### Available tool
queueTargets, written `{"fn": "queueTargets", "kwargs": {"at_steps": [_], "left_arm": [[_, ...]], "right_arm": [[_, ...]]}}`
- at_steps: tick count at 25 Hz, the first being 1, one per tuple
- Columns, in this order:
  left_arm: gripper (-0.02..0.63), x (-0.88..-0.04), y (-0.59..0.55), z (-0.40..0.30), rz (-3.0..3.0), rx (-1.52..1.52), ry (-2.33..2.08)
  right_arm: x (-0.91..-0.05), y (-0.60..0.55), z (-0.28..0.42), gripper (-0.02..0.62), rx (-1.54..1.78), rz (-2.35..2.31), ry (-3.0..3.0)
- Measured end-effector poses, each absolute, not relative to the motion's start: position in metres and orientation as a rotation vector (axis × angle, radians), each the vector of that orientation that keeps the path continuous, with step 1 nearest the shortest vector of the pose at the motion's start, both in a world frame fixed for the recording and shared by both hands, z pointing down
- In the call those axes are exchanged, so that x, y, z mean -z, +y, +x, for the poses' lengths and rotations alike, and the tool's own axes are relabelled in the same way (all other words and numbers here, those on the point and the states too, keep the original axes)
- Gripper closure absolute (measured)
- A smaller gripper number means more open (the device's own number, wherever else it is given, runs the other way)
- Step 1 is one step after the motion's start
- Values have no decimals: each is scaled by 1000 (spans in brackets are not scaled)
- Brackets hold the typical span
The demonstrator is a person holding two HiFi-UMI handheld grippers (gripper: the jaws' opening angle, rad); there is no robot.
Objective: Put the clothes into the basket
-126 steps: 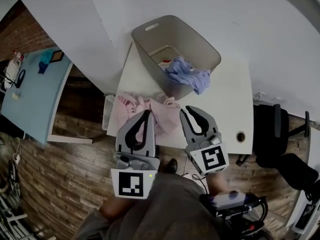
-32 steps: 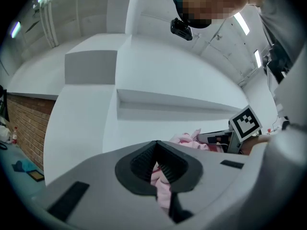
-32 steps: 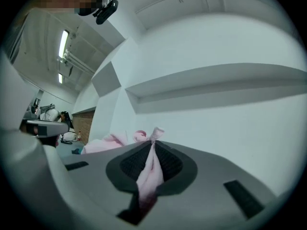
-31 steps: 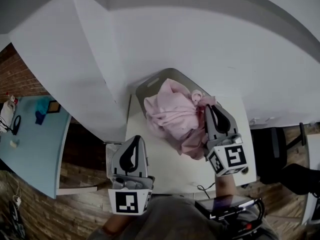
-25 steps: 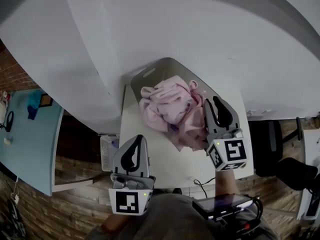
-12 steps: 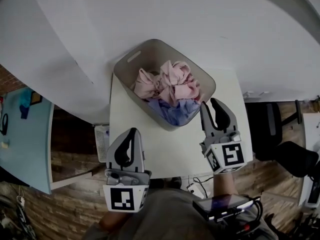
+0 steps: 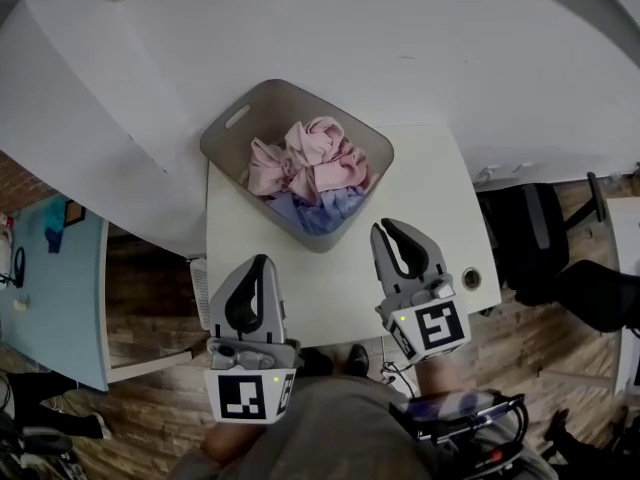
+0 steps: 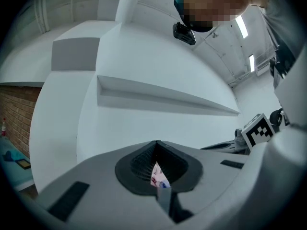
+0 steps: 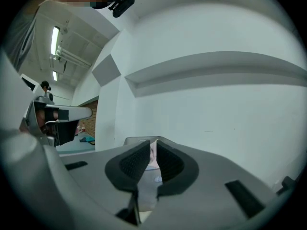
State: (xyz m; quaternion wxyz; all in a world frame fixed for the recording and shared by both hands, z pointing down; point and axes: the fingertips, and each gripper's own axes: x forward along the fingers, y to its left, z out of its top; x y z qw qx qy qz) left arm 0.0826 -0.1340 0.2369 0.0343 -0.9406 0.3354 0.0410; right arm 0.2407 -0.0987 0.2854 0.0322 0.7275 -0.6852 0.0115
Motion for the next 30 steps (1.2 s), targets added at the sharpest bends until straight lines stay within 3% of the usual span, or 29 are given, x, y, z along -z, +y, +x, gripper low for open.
{"fn": "queueTargets", "kwargs": {"at_steps": [7, 30], "left_arm": [[598, -227, -102, 94, -2857, -141, 1024], [598, -217, -82, 84, -2816, -148, 1070]], "right_arm": [[-290, -73, 214, 586, -21, 2141, -2231], [-269, -64, 180, 589, 77, 2032, -2372]]}}
